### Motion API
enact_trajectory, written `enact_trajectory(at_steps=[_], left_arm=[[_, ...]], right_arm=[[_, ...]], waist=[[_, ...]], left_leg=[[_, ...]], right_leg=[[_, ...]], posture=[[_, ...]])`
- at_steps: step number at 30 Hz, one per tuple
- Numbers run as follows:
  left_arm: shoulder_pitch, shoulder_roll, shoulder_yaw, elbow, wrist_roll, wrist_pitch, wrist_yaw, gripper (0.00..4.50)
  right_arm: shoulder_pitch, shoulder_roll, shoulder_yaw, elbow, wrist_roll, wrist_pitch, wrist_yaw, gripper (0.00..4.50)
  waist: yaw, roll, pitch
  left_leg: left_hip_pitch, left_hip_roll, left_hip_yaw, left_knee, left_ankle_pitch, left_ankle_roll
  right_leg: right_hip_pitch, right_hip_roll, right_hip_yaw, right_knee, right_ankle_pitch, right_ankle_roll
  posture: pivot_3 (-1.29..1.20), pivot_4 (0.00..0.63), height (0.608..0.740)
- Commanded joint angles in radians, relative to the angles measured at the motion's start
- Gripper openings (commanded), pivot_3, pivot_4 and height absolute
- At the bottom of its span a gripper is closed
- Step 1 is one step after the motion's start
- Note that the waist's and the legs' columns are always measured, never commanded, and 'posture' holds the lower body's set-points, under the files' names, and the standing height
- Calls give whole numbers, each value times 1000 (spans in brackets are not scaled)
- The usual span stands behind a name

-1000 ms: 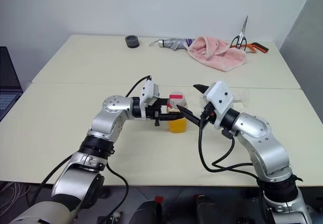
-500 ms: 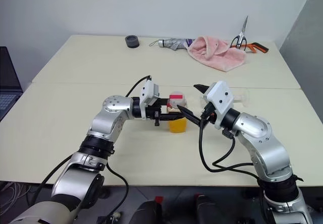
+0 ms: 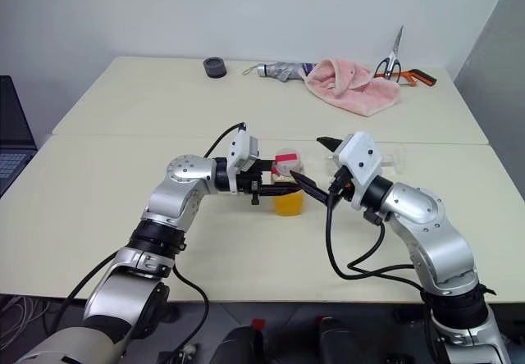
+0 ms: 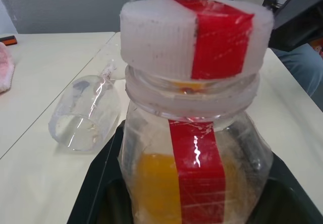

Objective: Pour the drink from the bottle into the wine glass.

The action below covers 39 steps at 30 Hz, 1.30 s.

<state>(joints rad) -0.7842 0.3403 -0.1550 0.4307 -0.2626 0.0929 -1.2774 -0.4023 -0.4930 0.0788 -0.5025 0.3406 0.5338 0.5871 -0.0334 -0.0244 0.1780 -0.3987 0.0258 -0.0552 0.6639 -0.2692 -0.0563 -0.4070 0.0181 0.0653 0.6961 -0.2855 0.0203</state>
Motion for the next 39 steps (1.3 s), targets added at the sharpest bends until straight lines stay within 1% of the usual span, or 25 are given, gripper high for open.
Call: enact_trajectory(at_steps=[1, 5, 11, 15, 22, 28, 30, 32, 39], left_arm=[[-11, 2, 15, -34, -11, -25, 0, 1849], [-10, 1, 15, -35, -12, -25, 2, 1849], [-13, 0, 18, -30, -13, -28, 4, 1849], [-17, -1, 22, -37, -20, -20, 3, 1849], [-8, 0, 24, -61, -36, 0, -1, 1849], [-1, 2, 27, -89, -54, 28, -10, 1849], [0, 3, 26, -96, -58, 35, -12, 1849], [2, 3, 24, -100, -61, 39, -14, 1849], [1, 1, 19, -102, -60, 41, -26, 1849]], right_arm=[[2, -5, -24, -42, 23, -7, 9, 4261], [10, -17, -33, -50, 42, 5, 24, 4261], [31, -69, -73, -78, 139, 70, 78, 4261], [29, -71, -108, -74, 187, 98, 71, 4261], [-8, -61, -114, -52, 217, 99, 66, 4261], [-35, -84, -101, -31, 228, 91, 127, 4261], [-51, -72, -105, -18, 254, 111, 129, 4261], [-70, -56, -105, -5, 276, 126, 123, 4500], [-135, -15, -57, 46, 263, 144, 102, 4500]], waist=[[0, 0, 0], [0, 0, 0], [0, 0, 0], [0, 0, 0], [0, 0, 0], [1, 0, 0], [0, 0, 0], [-1, 0, 0], [1, 0, 0]], left_leg=[[0, 0, 0, 0, 0, 0], [0, 0, 0, 0, 0, 0], [0, 0, 0, 0, 0, 0], [0, 0, 0, 0, 0, 0], [0, 0, 0, 0, 0, 0], [0, 0, 0, 0, 0, 0], [0, 0, 0, 0, 0, 0], [0, 0, 0, 0, 0, 0], [0, 0, 0, 0, 0, 0]], right_leg=[[0, 0, 0, 0, 0, 0], [0, 0, 0, 0, 0, 0], [0, 0, 0, 0, 0, 0], [0, 0, 0, 0, 0, 0], [0, 0, 0, 0, 0, 0], [0, 0, 0, 0, 0, 0], [0, 0, 0, 0, 0, 0], [0, 0, 0, 0, 0, 0], [0, 0, 0, 0, 0, 0]], posture=[[0, 150, 740], [0, 150, 740], [0, 150, 740], [0, 150, 740], [0, 150, 740], [0, 150, 740], [0, 150, 740], [0, 150, 740], [0, 150, 740]])
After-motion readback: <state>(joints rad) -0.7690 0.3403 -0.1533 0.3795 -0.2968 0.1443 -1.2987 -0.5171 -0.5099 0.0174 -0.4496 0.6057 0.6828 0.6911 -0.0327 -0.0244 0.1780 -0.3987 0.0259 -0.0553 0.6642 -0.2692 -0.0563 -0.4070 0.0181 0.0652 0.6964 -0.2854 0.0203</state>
